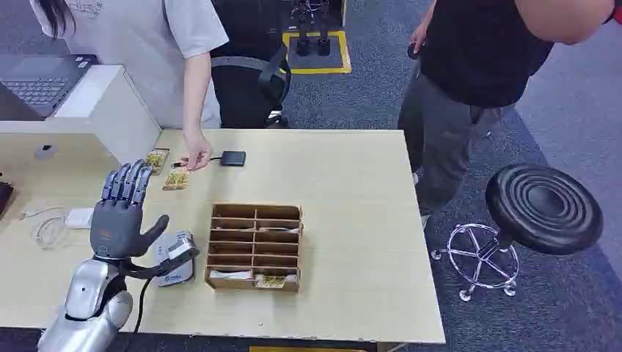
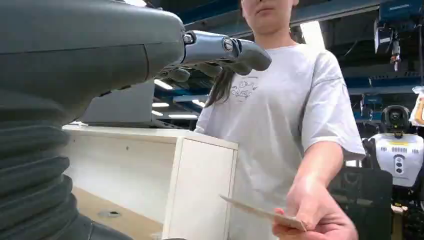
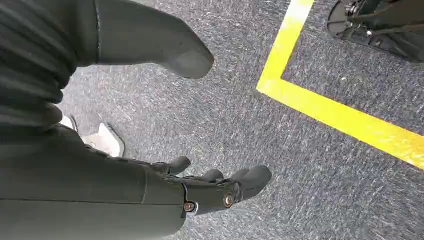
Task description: Pass the card to the sensor for recognition and then transmit it.
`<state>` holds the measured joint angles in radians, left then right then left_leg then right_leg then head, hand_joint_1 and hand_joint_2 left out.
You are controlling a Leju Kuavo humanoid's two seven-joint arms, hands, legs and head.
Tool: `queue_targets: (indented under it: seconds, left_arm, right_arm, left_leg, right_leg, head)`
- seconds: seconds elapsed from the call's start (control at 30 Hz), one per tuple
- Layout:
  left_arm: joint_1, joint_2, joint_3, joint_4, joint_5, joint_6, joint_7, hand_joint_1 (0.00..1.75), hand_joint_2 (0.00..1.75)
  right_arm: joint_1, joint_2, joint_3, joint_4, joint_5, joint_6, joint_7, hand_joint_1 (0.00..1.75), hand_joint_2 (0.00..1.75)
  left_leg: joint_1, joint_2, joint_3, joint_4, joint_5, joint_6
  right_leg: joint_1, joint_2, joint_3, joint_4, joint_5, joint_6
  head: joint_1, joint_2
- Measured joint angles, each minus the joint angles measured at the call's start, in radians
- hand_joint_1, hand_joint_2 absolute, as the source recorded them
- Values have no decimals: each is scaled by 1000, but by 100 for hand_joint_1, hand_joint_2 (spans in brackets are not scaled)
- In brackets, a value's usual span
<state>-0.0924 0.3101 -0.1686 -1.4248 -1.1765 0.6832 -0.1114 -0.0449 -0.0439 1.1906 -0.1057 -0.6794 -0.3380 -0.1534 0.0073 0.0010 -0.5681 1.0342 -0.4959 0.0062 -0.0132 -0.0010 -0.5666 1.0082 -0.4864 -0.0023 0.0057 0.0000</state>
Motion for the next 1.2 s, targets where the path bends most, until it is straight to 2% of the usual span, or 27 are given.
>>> queue_targets:
  seconds: [0.33,0.37,0.5,0.83,1.03,1.13,1.2]
  left_arm:
    - [-1,2,0,3,0,0,0,3,175]
    - [-1,5,0,8,10,-2,0,175,175]
    - [7,15,0,16,100,-31,-36,175,175]
    - [9,15,0,16,110,-31,-40,175,175]
    - [9,14,0,16,161,-28,-77,175,175]
    - [12,11,1,15,291,-34,-156,175,175]
    - [20,7,5,4,403,-87,-195,175,175]
  right_arm:
    - [-1,1,1,-1,-3,0,2,0,175]
    - [-1,3,2,-2,-3,1,7,0,175]
    - [-1,4,5,-4,-6,0,3,0,175]
    - [-1,4,6,-5,-6,0,2,0,175]
    - [-1,4,6,-5,-7,-1,2,0,175]
    - [-1,4,7,-6,-7,-1,1,0,175]
    - [-1,4,7,-6,-7,0,0,0,175]
  left_leg:
    - [0,0,0,0,0,0]
    - [0,0,0,0,0,0]
    - [0,0,0,0,0,0]
    - [0,0,0,0,0,0]
    - [0,0,0,0,0,0]
    - [0,0,0,0,0,0]
    - [0,0,0,0,0,0]
  right_leg:
    - [0,0,0,0,0,0]
    - [0,0,0,0,0,0]
    - [0,0,0,0,0,0]
    - [0,0,0,0,0,0]
    - [0,0,0,0,0,0]
    - [0,0,0,0,0,0]
    - [0,0,0,0,0,0]
  head:
    - [0,0]
    - [0,0]
    - [0,0]
    - [0,0]
    - [0,0]
    - [0,0]
    - [0,0]
